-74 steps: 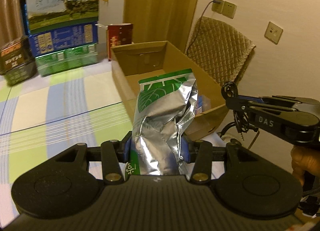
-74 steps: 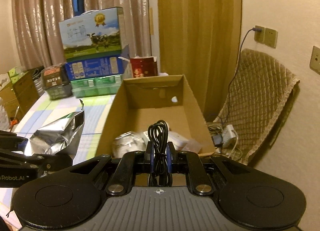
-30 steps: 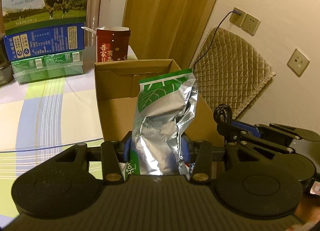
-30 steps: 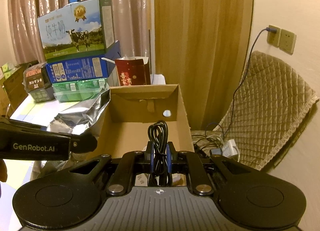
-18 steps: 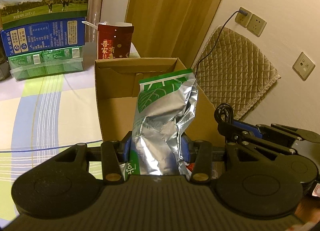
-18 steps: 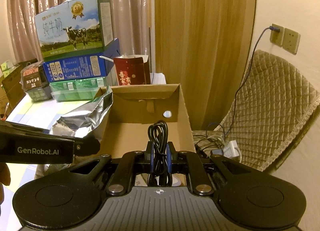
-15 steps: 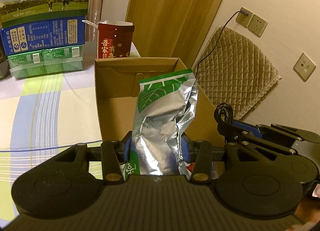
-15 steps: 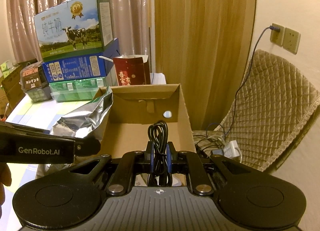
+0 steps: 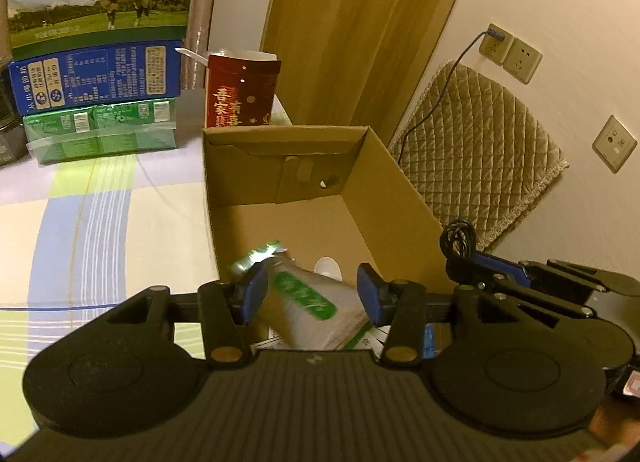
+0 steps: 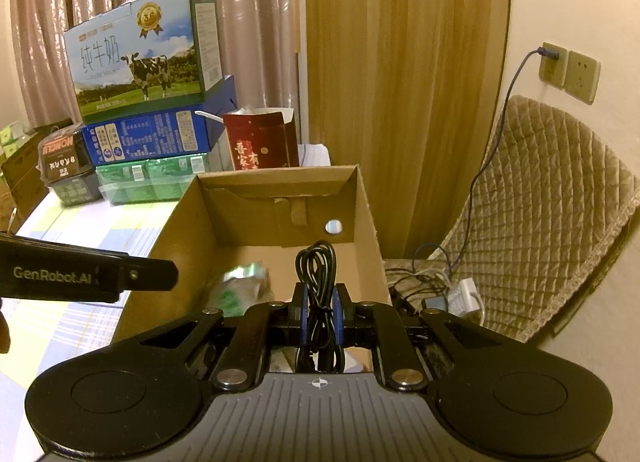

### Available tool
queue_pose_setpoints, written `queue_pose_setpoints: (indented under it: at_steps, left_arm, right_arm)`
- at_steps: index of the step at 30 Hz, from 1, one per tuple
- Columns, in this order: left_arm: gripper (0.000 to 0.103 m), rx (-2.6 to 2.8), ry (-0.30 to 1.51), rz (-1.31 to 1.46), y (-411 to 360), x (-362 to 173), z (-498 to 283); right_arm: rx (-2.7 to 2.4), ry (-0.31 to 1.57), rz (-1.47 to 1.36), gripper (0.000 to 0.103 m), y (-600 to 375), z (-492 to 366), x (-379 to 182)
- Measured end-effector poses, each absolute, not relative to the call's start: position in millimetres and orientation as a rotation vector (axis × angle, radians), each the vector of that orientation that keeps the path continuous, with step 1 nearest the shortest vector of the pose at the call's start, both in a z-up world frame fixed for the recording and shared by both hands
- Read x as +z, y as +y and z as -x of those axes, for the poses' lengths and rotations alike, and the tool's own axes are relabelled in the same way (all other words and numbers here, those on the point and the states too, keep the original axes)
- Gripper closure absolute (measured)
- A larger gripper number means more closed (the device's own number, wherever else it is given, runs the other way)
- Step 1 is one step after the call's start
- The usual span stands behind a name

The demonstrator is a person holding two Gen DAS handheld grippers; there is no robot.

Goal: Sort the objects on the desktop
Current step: 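Drop the tea bag into the box with the left tool while the right releases the cable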

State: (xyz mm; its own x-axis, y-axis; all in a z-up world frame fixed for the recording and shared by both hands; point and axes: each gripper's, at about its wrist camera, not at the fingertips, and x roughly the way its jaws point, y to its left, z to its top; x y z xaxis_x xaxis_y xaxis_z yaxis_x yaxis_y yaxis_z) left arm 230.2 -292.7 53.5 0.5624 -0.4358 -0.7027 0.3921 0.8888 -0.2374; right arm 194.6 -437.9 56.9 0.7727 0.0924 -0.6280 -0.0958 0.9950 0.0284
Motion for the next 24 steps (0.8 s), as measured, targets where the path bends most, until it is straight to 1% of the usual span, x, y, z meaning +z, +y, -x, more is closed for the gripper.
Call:
queue_pose_setpoints:
  at_steps: [16, 17, 18, 19, 21, 23, 24]
  left_arm:
    - [0.060, -0.463, 0.827, 0.046, -278.2, 58.8, -224.8]
    - [0.058, -0.459, 0.823, 0.042, -277.5, 58.7, -224.6]
    - [0.056, -0.453, 0.820, 0.040, -276.5, 58.7, -224.5]
    - [0.054, -0.447, 0.818, 0.039, -275.3, 58.5, -224.3]
    - [0.052, -0.441, 0.821, 0.044, -272.1, 57.6, -224.1]
    - [0.051, -0.437, 0.822, 0.039, -269.0, 56.7, -222.8]
    - [0.046, -0.435, 0.821, 0.035, -267.7, 56.4, -221.8]
  right_arm:
    - [0.154, 0.689, -0.019, 0.093, -424.1, -198.0, 60.2]
    - [0.154, 0.686, -0.020, 0.092, -423.7, -198.0, 61.0]
    - [0.155, 0.683, -0.021, 0.088, -423.9, -198.0, 61.5]
    - [0.152, 0.680, -0.022, 0.081, -424.3, -197.5, 61.8]
    - [0.145, 0.675, -0.024, 0.072, -425.8, -195.5, 62.1]
    - [0.142, 0.678, -0.030, 0.071, -428.5, -193.0, 62.1]
    - [0.139, 0.679, -0.031, 0.070, -429.6, -191.2, 62.1]
